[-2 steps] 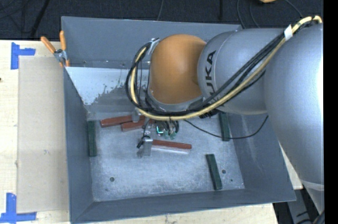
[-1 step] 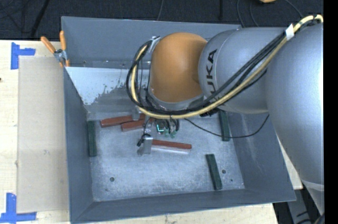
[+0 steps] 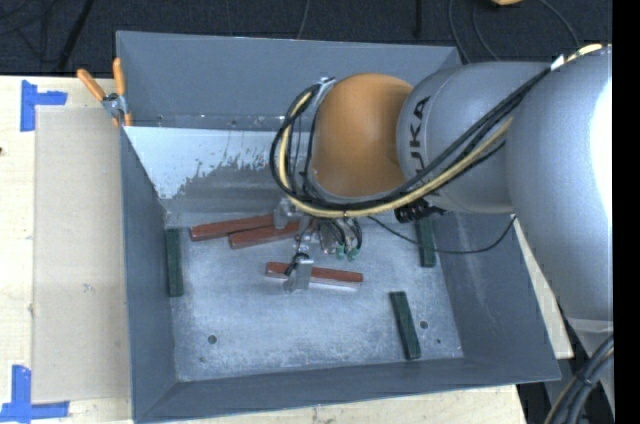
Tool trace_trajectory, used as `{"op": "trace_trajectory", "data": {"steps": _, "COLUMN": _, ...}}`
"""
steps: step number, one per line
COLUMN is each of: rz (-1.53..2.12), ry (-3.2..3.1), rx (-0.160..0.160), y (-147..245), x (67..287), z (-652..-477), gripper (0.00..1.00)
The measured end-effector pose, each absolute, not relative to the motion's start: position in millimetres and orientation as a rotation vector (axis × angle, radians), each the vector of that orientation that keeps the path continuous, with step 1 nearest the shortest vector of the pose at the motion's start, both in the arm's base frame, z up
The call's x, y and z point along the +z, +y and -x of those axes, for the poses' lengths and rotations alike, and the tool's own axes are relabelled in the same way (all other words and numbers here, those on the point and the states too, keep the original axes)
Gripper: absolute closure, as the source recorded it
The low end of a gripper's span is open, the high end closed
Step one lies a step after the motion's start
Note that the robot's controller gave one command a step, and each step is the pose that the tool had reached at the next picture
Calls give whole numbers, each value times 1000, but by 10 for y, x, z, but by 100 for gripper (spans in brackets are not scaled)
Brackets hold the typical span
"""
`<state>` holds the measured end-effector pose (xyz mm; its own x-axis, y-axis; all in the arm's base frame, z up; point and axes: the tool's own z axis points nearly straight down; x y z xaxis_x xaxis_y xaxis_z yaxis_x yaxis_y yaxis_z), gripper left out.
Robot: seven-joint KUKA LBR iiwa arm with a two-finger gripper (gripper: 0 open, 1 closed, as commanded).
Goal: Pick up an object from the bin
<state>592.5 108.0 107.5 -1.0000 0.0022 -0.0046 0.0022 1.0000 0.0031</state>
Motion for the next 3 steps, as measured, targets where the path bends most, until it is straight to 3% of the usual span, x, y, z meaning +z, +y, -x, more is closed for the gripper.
{"op": "trace_trajectory", "data": {"steps": 1, "rz": -43, "ry": 3133, "rx": 3, "y": 944, "x": 739, "z": -5979, "gripper": 100}}
{"op": "trace_trajectory", "data": {"steps": 3, "rz": -42, "ry": 3132, "rx": 3, "y": 946, "x": 740, "z": -5979, "gripper": 100}}
